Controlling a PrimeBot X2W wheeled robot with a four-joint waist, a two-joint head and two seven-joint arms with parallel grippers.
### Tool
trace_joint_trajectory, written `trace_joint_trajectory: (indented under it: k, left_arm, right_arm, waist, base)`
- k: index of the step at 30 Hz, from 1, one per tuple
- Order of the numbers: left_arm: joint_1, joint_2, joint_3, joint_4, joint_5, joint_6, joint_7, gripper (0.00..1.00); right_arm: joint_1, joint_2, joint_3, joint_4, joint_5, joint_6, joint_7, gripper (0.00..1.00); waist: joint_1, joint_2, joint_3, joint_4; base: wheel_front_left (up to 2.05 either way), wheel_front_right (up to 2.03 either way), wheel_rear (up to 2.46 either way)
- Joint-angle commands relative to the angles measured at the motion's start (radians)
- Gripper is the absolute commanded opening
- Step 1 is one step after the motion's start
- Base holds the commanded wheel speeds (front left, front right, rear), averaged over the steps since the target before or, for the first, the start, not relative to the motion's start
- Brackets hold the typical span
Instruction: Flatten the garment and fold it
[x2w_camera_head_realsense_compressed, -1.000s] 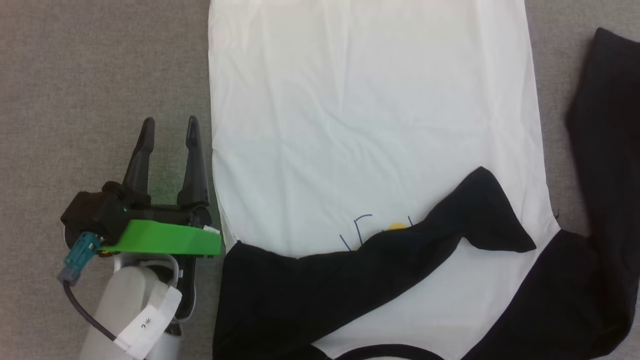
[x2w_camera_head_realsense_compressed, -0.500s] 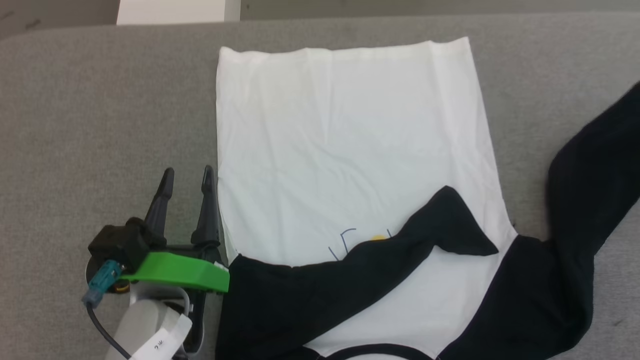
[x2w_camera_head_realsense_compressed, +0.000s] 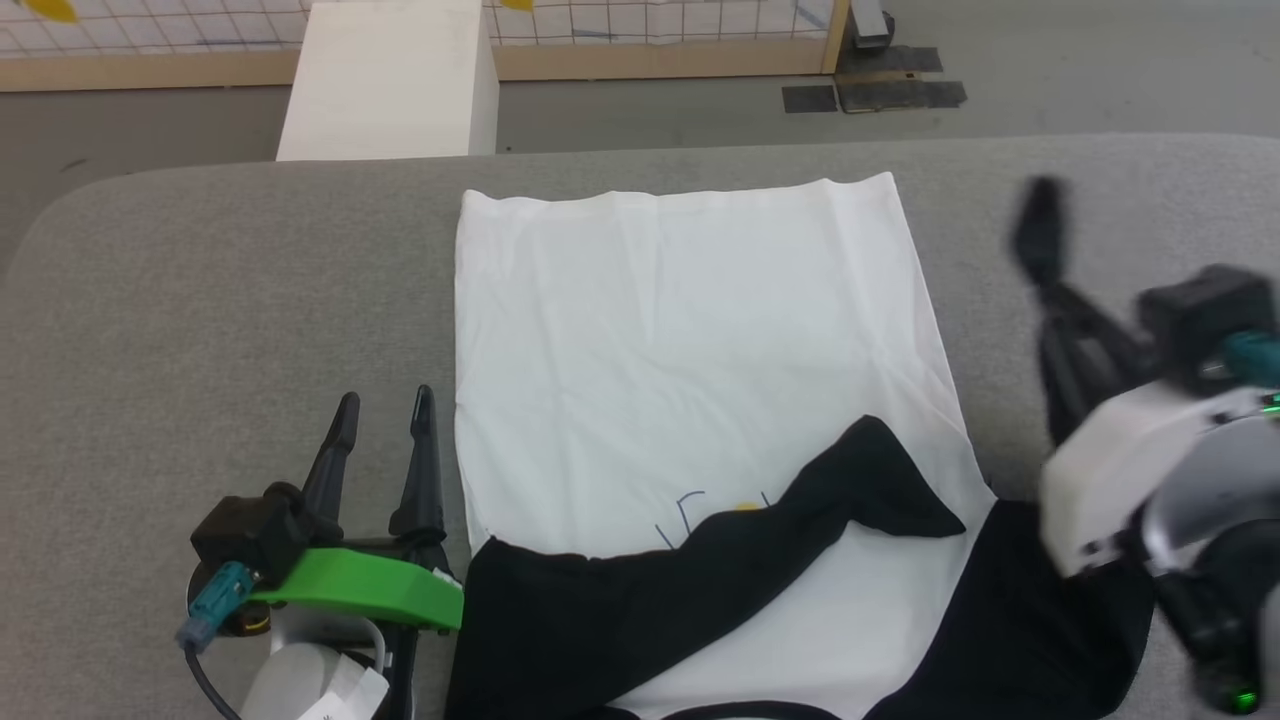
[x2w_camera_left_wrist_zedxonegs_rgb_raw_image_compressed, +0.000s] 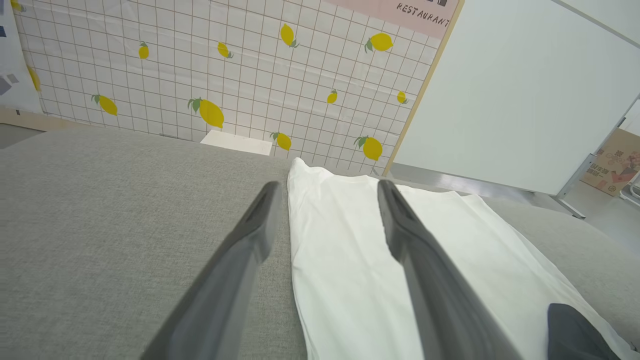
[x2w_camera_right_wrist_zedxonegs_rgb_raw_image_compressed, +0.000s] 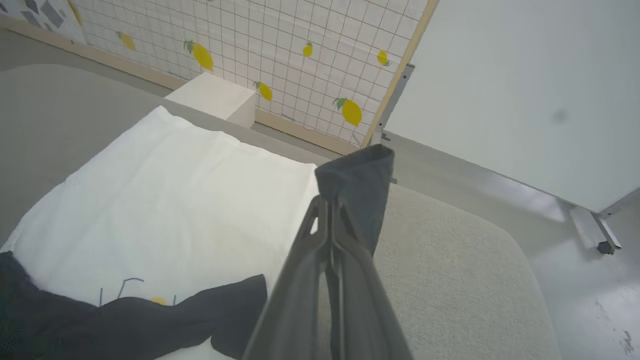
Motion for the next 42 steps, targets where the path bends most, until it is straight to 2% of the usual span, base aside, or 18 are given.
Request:
trace_joint_trajectory:
  k: [1, 6, 14, 26, 42]
  left_arm:
    - [0.016, -0.007, 0.002, 0.004, -0.001, -0.006, -0.004, 1.0]
    - [0.017, -0.012, 0.002, 0.009, 0.002, -0.01, -0.004, 1.0]
    - [0.015, -0.018, 0.005, 0.015, 0.006, -0.015, -0.004, 1.0]
    - [-0.001, -0.027, 0.001, 0.025, 0.012, -0.024, -0.004, 1.0]
    - [-0.017, -0.041, -0.001, 0.036, 0.024, -0.032, -0.004, 1.0]
  right_arm:
    - [0.006, 0.004, 0.037, -0.006, 0.002, -0.002, 0.005, 0.0]
    - [-0.004, -0.002, 0.205, 0.038, 0.02, -0.002, 0.006, 0.0]
    - [-0.039, 0.003, 0.447, 0.208, 0.051, -0.002, -0.029, 0.0]
    - [-0.189, 0.137, 0.68, 0.469, 0.076, -0.002, -0.148, 0.0]
    - [-0.276, 0.165, 0.87, 0.768, 0.169, -0.002, -0.231, 0.0]
  waist:
    - [0.0, 0.0083, -0.006, 0.01]
    - [0.0, 0.0083, -0.007, 0.022]
    - [0.0, 0.0083, 0.0, 0.033]
    - [0.0, 0.0083, 0.019, 0.061]
    - [0.0, 0.0083, 0.043, 0.09]
  base:
    - [0.0, 0.0, 0.0]
    - [0.0, 0.0, 0.0]
    - [0.0, 0.0, 0.0]
    - [0.0, 0.0, 0.0]
    - [0.0, 0.0, 0.0]
